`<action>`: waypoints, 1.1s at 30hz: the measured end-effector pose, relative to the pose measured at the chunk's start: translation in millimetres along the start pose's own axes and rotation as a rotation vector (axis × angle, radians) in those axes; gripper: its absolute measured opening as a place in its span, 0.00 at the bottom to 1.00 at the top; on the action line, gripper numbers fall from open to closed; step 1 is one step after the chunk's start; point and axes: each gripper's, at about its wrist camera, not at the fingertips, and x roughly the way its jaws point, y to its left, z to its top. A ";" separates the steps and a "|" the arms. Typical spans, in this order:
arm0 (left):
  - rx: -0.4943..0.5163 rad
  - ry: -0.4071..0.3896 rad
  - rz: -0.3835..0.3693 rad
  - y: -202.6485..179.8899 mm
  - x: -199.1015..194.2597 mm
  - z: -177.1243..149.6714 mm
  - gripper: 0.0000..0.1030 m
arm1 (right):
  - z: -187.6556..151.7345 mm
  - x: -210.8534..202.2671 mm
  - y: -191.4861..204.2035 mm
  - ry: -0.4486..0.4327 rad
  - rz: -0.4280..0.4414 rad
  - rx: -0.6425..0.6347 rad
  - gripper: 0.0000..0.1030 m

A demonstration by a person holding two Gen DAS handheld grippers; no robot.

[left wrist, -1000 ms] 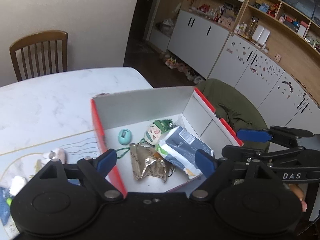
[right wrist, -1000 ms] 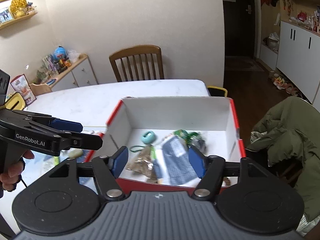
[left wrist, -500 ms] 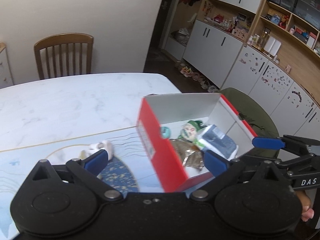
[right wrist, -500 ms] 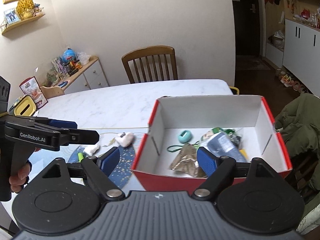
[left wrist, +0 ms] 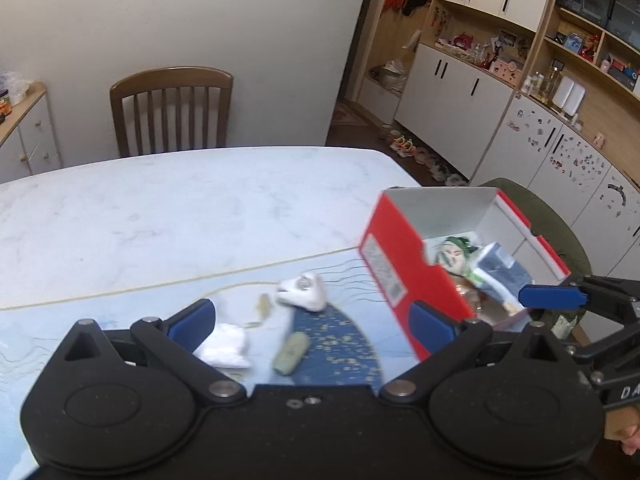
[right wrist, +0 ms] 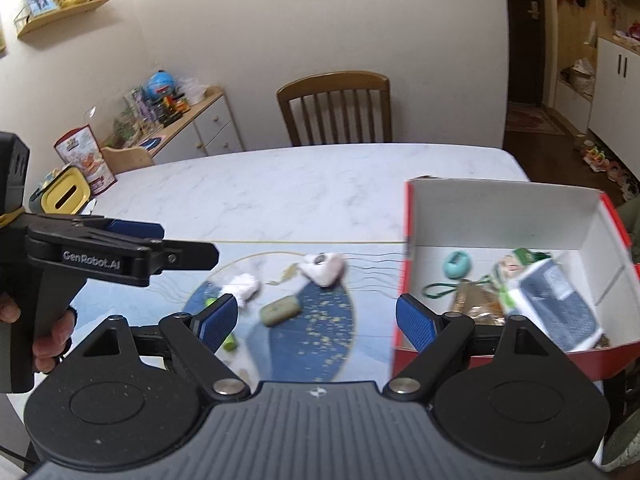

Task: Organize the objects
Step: 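Move both grippers back toward the remaining items on the table, then grasp the white bubble-wrap packet with the left gripper while the right gripper grasps the soap bar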

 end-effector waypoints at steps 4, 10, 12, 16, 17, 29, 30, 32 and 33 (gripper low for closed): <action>-0.009 0.002 0.032 23.2 4.4 -0.4 1.00 | 0.8 15.3 17.6 0.020 0.010 -0.009 0.84; -0.010 0.027 0.096 50.7 23.0 -5.6 1.00 | -1.7 44.6 35.3 0.063 0.004 -0.022 0.84; -0.010 0.033 0.111 57.9 30.2 -8.3 1.00 | -4.5 56.7 38.5 0.081 0.001 -0.023 0.84; -0.011 0.050 0.093 69.0 44.1 -16.0 1.00 | -10.9 81.1 41.8 0.116 -0.022 -0.037 0.84; -0.013 0.056 0.085 71.9 48.0 -18.7 1.00 | -12.3 87.3 41.6 0.125 -0.027 -0.038 0.84; -0.025 0.117 0.056 77.0 90.2 -33.2 0.99 | -22.2 144.2 45.0 0.187 -0.048 -0.084 0.84; -0.024 0.121 0.056 77.1 93.5 -33.5 0.99 | -22.6 148.3 44.9 0.193 -0.049 -0.085 0.84; -0.014 0.134 0.057 76.4 100.4 -34.1 0.99 | -22.6 155.0 45.0 0.202 -0.049 -0.093 0.84; -0.007 0.139 0.059 76.1 103.3 -34.6 0.99 | -22.3 157.8 45.3 0.205 -0.047 -0.099 0.84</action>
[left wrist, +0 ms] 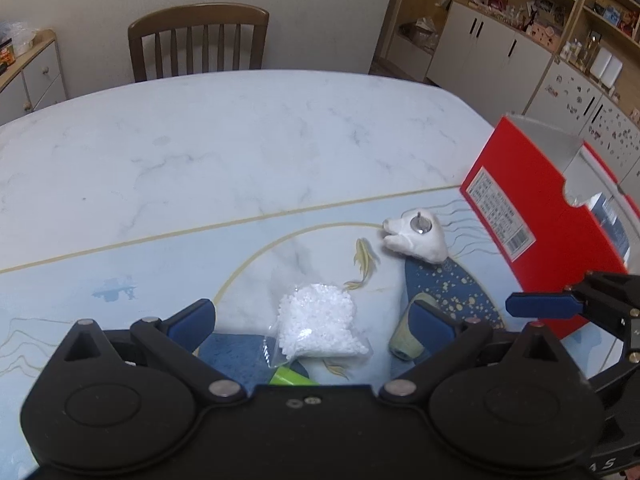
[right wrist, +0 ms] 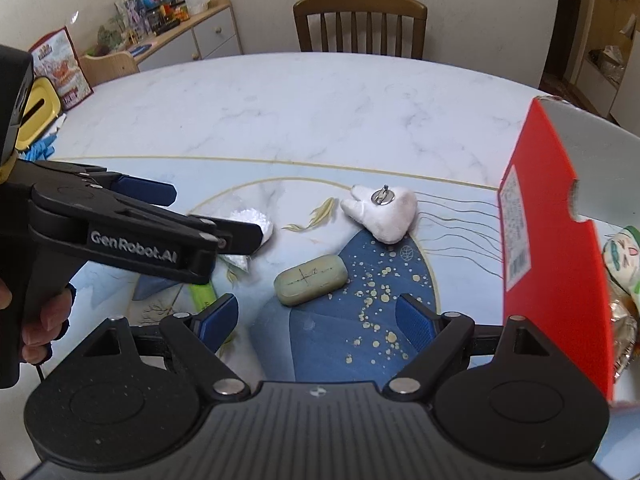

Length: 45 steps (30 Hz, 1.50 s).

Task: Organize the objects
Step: 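Grasp the white bubble-wrap packet with the left gripper while the right gripper grasps the soap bar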

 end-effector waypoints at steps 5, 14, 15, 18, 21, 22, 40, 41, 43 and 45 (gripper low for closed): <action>0.027 0.017 0.011 -0.2 12.3 1.7 0.99 | 4.0 13.6 2.5 0.012 0.007 -0.033 0.83; 0.041 0.029 0.024 2.7 23.2 -1.1 0.92 | 8.2 28.8 6.5 0.020 0.012 -0.080 0.74; 0.042 0.031 0.025 3.0 24.1 -1.6 0.91 | 8.5 29.8 7.2 0.021 0.013 -0.087 0.73; 0.040 0.029 0.031 3.4 25.9 -2.4 0.83 | 9.9 33.4 7.2 0.027 0.018 -0.088 0.65; 0.047 0.023 0.038 2.3 25.8 -3.2 0.77 | 10.4 35.6 7.0 0.028 0.022 -0.090 0.62; 0.051 0.022 0.036 1.9 25.7 -3.0 0.76 | 10.7 36.3 7.3 0.028 0.022 -0.093 0.61; 0.021 0.000 0.023 2.6 11.6 0.6 0.40 | 8.7 29.9 3.8 0.021 -0.007 -0.074 0.49; 0.018 -0.003 0.021 2.7 9.2 1.4 0.40 | 8.0 26.9 2.5 0.017 -0.007 -0.066 0.49; 0.014 -0.009 0.019 2.0 4.5 2.9 0.40 | 6.8 20.0 0.0 0.011 -0.006 -0.050 0.49; 0.004 -0.010 0.014 1.4 -0.1 4.1 0.39 | 5.1 11.2 -2.9 0.002 -0.007 -0.033 0.49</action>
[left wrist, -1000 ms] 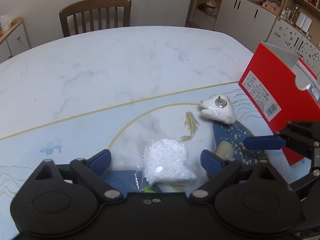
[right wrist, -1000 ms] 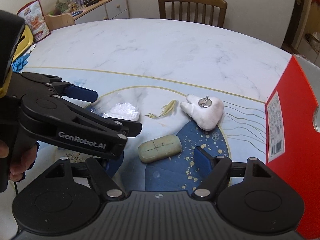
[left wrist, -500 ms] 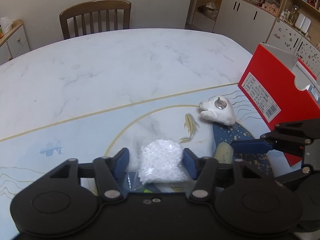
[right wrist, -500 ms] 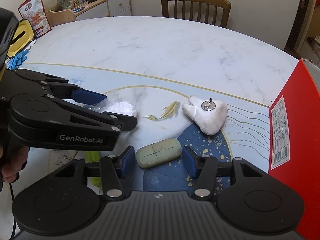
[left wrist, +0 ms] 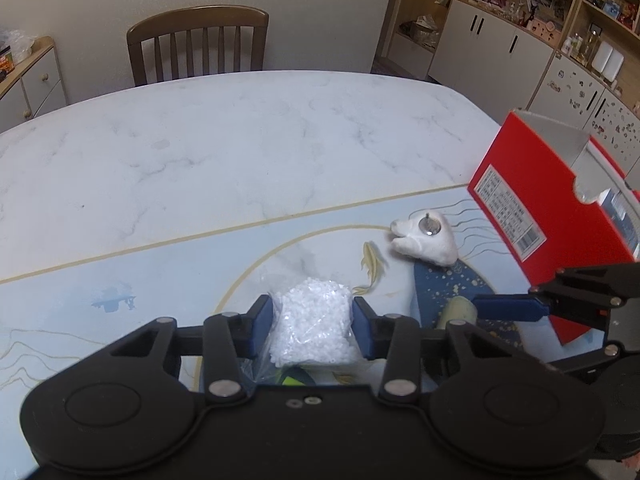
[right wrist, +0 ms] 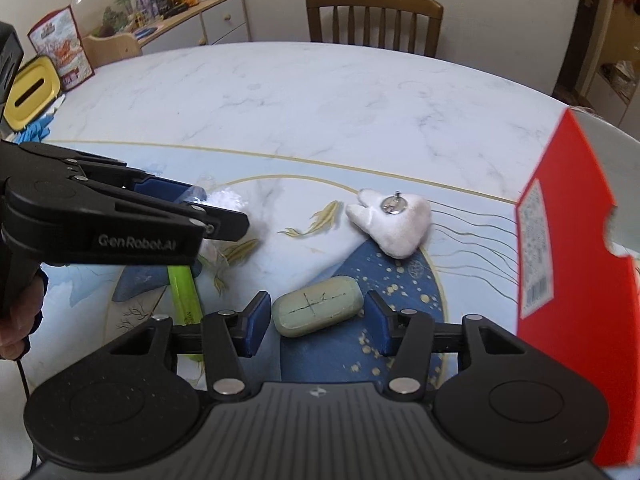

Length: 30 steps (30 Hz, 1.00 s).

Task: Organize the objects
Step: 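Grasp the white bubble-wrap packet with the left gripper while the right gripper grasps the soap bar, then carry the bubble-wrap packet and soap bar over the shoebox with both grippers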

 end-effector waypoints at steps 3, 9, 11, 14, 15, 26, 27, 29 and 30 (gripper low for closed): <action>-0.012 -0.004 -0.014 -2.7 -9.1 1.5 0.39 | -3.5 -15.6 -5.0 -0.016 0.003 0.024 0.49; -0.020 -0.015 -0.053 -14.1 -29.4 4.1 0.40 | -9.4 -50.2 -16.5 -0.050 0.011 0.079 0.49; -0.019 -0.026 -0.060 -19.6 -38.0 4.9 0.40 | -11.2 -62.3 -20.3 -0.060 0.014 0.096 0.49; -0.018 -0.043 -0.094 -29.3 -51.2 6.7 0.40 | -13.2 -79.9 -26.1 -0.080 0.015 0.119 0.49; -0.018 -0.046 -0.103 -33.3 -54.7 7.3 0.40 | -14.0 -86.3 -28.3 -0.087 0.017 0.127 0.49; -0.014 -0.043 -0.154 -80.5 -77.0 11.7 0.40 | -26.1 -143.5 -67.6 -0.166 0.016 0.207 0.49; -0.012 -0.045 -0.156 -84.9 -77.7 12.6 0.40 | -27.6 -147.4 -73.0 -0.172 0.012 0.214 0.49; -0.008 -0.046 -0.161 -95.4 -79.1 14.4 0.40 | -30.8 -154.5 -85.1 -0.182 0.006 0.225 0.49; -0.005 -0.047 -0.162 -100.5 -79.3 15.7 0.40 | -32.5 -158.0 -90.8 -0.188 0.002 0.230 0.49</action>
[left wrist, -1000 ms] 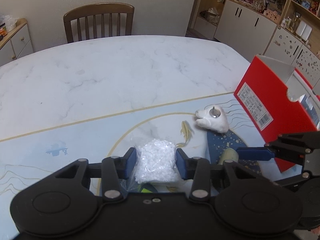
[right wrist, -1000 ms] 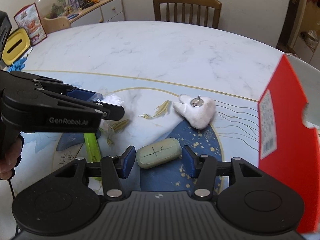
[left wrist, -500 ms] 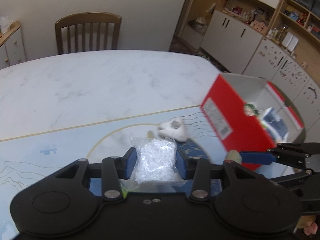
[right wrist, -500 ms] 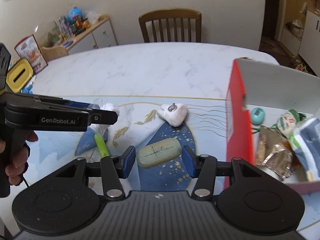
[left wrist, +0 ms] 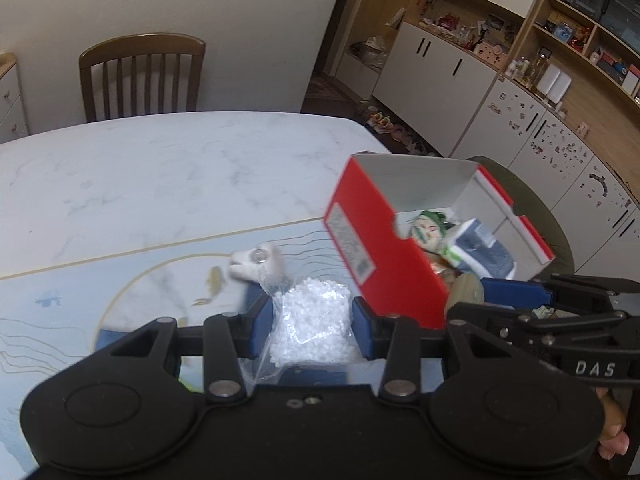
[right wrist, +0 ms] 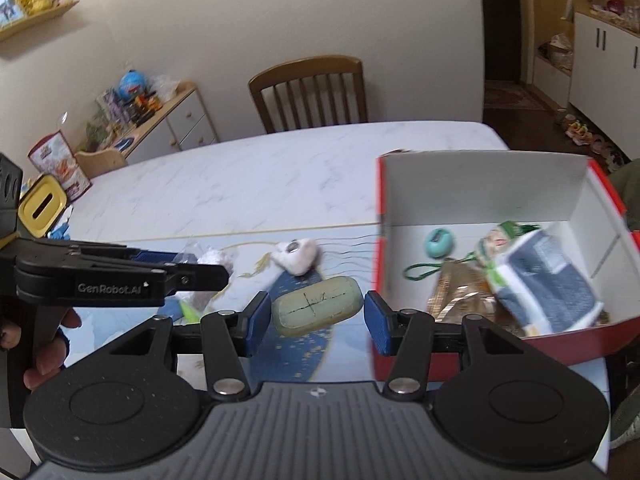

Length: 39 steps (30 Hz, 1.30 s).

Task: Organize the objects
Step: 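Carry the bubble-wrap packet and soap bar over the shoebox with both grippers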

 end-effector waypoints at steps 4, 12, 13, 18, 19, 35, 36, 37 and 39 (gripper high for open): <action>0.007 0.001 -0.007 -22.2 4.0 3.8 0.40 | 0.6 -12.2 -25.1 -0.017 -0.013 0.016 0.49; 0.043 -0.013 -0.009 -66.5 17.9 13.7 0.40 | 1.4 -26.4 -77.1 -0.035 -0.045 0.045 0.49; 0.046 -0.013 -0.011 -71.5 21.2 15.1 0.40 | 2.0 -27.4 -83.4 -0.036 -0.048 0.048 0.49; 0.066 -0.010 -0.010 -98.1 40.0 23.8 0.40 | 5.2 -32.0 -114.1 -0.043 -0.061 0.052 0.49; 0.070 -0.009 -0.011 -103.3 44.0 25.8 0.40 | 6.8 -32.4 -120.2 -0.044 -0.063 0.051 0.49; 0.095 0.049 0.082 -150.4 134.2 66.2 0.40 | 50.8 16.2 -200.7 -0.006 -0.098 0.008 0.49; 0.096 0.057 0.093 -150.1 139.8 67.8 0.40 | 53.2 22.1 -203.5 0.001 -0.101 0.002 0.49; 0.102 0.064 0.102 -150.7 145.7 69.1 0.40 | 54.9 27.2 -206.1 0.009 -0.102 -0.005 0.49; 0.124 0.072 0.127 -153.5 156.2 70.8 0.40 | 59.0 38.9 -209.5 0.025 -0.102 -0.021 0.49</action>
